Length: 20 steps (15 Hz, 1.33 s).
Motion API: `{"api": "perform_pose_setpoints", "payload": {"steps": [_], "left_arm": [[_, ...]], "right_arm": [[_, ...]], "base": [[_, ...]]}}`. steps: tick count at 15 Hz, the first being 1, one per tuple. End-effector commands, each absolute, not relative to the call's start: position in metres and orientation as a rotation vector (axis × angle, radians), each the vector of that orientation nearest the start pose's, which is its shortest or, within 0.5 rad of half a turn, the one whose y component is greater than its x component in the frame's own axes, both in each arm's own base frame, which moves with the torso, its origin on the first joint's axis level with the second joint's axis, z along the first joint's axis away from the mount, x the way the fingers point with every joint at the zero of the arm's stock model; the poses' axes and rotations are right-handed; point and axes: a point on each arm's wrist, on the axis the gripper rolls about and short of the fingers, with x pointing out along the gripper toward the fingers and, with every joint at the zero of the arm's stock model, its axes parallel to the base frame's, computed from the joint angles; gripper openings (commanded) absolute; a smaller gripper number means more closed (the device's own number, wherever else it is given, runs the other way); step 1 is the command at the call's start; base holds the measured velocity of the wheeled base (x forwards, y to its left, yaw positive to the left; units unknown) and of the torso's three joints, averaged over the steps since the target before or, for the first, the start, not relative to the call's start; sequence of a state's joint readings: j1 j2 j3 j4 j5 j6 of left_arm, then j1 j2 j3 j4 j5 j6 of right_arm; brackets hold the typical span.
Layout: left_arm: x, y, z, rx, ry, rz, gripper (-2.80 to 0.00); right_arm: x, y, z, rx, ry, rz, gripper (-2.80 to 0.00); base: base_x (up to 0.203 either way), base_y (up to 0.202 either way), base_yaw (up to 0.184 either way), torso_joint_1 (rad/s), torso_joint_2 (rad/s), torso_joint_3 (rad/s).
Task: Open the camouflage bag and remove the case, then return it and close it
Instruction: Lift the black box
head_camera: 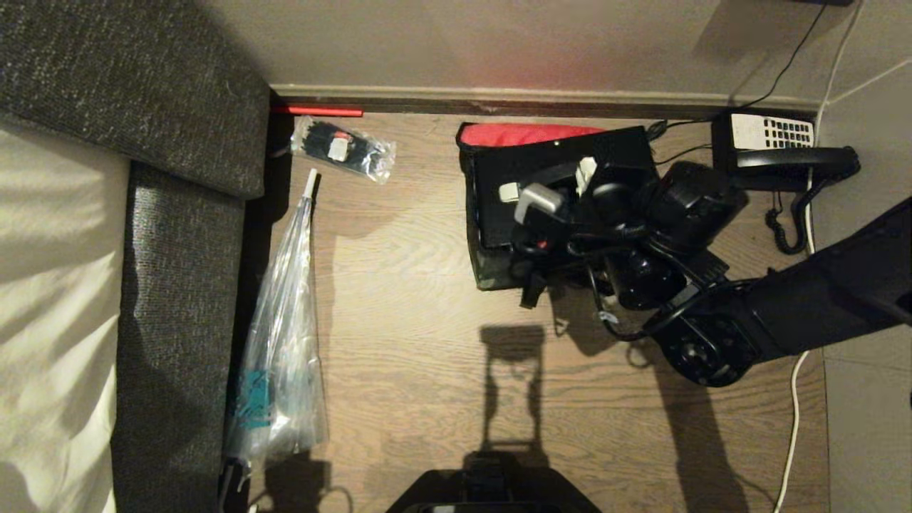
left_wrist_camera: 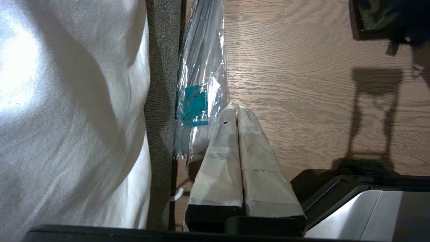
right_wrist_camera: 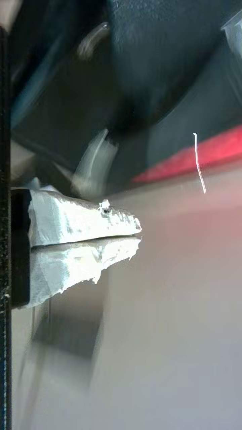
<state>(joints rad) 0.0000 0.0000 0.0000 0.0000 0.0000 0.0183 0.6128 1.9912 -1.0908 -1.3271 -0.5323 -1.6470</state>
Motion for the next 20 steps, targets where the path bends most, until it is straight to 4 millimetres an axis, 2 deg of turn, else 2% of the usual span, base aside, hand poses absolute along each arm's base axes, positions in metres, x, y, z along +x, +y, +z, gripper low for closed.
{"api": "perform_pose_setpoints", "payload": {"steps": [1,3,4,10,14,15,20], "left_arm": [[-0.023,0.0,0.075,0.018,0.0,0.0,-2.8],[-0.023,0.0,0.075,0.018,0.0,0.0,-2.8],[-0.023,0.0,0.075,0.017,0.0,0.0,-2.8],[-0.023,0.0,0.075,0.018,0.0,0.0,-2.8],[-0.023,0.0,0.075,0.018,0.0,0.0,-2.8],[-0.023,0.0,0.075,0.018,0.0,0.0,-2.8],[-0.023,0.0,0.075,0.018,0.0,0.0,-2.8]], "right_arm": [[0.317,0.211,0.228,-1.406,-0.314,-0.226,-2.8],[0.312,0.216,0.245,-1.385,-0.342,-0.23,-2.8],[0.31,0.215,0.245,-1.39,-0.336,-0.222,-2.8],[0.308,0.213,0.208,-1.462,-0.264,-0.145,-2.8],[0.308,0.203,0.181,-1.485,-0.254,-0.148,-2.8],[0.31,0.198,0.173,-1.502,-0.243,-0.135,0.0],[0.332,0.177,0.15,-1.562,-0.276,-0.059,0.0]], "base": [[0.0,0.0,0.0,0.0,0.0,0.0],[0.0,0.0,0.0,-0.001,-0.01,0.011],[0.0,0.0,0.0,0.0,0.0,0.0],[0.0,0.0,0.0,0.0,0.0,0.0],[0.0,0.0,0.0,0.0,0.0,0.0],[0.0,0.0,0.0,0.0,0.0,0.0],[0.0,0.0,0.0,0.0,0.0,0.0]]}}
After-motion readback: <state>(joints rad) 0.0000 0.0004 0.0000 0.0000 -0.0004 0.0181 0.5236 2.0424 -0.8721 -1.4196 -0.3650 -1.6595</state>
